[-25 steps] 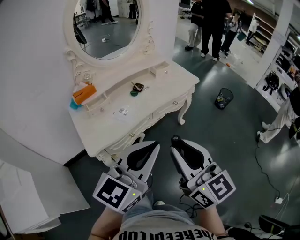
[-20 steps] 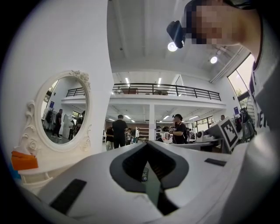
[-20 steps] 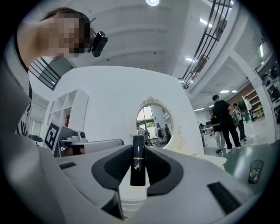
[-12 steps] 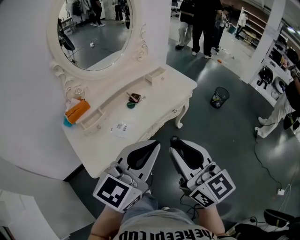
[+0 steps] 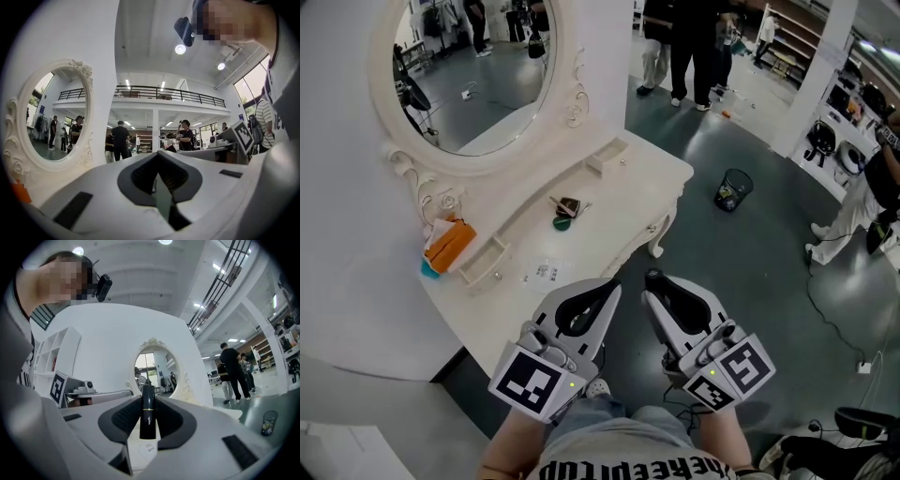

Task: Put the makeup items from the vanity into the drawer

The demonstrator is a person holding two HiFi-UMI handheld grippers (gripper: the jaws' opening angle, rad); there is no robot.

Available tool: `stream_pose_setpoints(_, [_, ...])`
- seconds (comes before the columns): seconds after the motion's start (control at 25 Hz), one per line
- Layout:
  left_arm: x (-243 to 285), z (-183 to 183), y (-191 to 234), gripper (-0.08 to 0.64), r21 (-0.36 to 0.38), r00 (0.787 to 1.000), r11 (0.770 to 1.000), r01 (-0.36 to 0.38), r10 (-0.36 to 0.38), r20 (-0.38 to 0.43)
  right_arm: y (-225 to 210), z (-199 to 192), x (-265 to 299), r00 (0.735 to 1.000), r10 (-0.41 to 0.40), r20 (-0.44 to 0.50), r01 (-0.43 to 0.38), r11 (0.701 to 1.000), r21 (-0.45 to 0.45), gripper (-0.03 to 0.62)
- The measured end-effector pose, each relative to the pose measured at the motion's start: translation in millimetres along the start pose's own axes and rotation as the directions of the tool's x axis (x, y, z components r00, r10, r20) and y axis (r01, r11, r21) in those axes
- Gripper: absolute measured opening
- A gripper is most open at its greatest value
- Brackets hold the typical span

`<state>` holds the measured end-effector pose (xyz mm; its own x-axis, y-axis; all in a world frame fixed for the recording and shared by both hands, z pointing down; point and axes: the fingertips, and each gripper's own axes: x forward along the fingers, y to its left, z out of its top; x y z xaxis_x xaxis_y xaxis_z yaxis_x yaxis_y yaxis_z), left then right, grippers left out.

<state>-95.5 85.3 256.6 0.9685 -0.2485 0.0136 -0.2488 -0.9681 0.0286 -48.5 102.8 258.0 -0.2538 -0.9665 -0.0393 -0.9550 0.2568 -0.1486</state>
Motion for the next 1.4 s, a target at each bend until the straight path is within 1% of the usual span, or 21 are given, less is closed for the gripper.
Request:
stream_pose_setpoints(0.2, [5,-5,14,0.021,-0.004,1.0,1.0,0.024,-0.024,0.004,-5,-7,12,0.999,-0.032,-0.015,0.032,0.999,-0.006,0.11])
stream_pose_setpoints(0.32, [10,-9,20,0.021,-0.023,0.999,0.999,0.035,-0.035,0.002,-10,-9,16,0.999,-0.045,-0.023,0.045,0.999,-0.01,0.11])
stream_pose_setpoints(0.56, [24,-10,30,0.021,-0.033,0.999,0.999,0.034,-0.034,0.001,-24,-11,28,0.998,-0.043,-0.038,0.043,0.999,-0.008,0.11])
stream_pose_setpoints(0.84, [47,-8,50,0.021,-0.036,1.0,0.999,-0.015,0.015,0.006,-47,-9,49,0.999,0.003,-0.038,-0.003,1.0,-0.002,0.11])
stream_pose_setpoints(1.0, [70,-1,64,0.021,0.0,0.998,0.999,-0.047,0.047,0.05,-69,-6,62,0.999,0.033,-0.04,-0.033,0.999,0.002,0.11])
stream_pose_setpoints(1.2, [102,-7,72,0.021,-0.026,0.997,0.997,-0.079,0.079,-0.004,-103,-2,76,0.996,0.071,-0.046,-0.07,0.997,0.011,0.11])
stream_pose_setpoints(1.4, [134,-7,84,0.021,-0.02,0.992,0.992,-0.128,0.128,0.0,-139,2,89,0.993,0.112,-0.047,-0.111,0.994,0.012,0.11])
